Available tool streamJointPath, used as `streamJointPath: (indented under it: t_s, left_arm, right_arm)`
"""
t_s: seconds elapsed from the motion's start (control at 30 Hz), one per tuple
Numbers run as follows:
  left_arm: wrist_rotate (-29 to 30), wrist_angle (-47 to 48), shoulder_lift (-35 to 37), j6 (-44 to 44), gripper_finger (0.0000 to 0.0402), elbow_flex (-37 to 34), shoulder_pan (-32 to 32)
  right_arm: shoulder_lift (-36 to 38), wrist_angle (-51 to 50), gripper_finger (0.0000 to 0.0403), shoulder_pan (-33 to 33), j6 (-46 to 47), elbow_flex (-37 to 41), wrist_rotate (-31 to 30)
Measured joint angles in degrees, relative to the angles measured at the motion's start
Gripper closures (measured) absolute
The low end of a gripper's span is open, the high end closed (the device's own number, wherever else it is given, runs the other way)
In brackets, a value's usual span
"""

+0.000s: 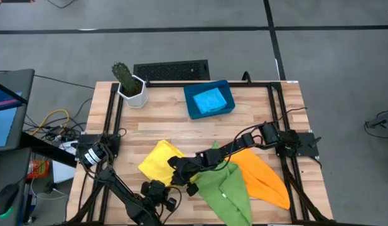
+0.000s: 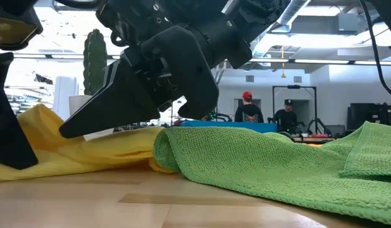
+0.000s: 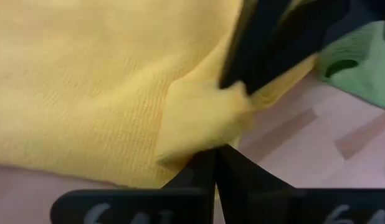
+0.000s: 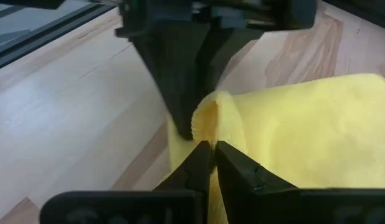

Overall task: Fold microfiber towels
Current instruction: Fold the yellow microfiber cloth

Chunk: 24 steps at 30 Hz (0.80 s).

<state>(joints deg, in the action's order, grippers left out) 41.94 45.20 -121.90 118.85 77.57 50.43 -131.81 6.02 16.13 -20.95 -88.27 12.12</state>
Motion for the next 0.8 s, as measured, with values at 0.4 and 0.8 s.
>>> streamJointPath:
  t_s: [0.4,0.8]
  left_arm:
    - [-0.87,-3.92,0.17,-1.32,0.0402,-0.84,0.42]
    - [-1.24,-3.82,0.10,0.93,0.0402,-0.84,2.62]
  right_arm:
    - [5.26,-11.20,0.0275,-4.03,1.62,-2.73,0.36]
    - [20.92,-23.09,0.0242,-6.67,7.51,20.13,13.39]
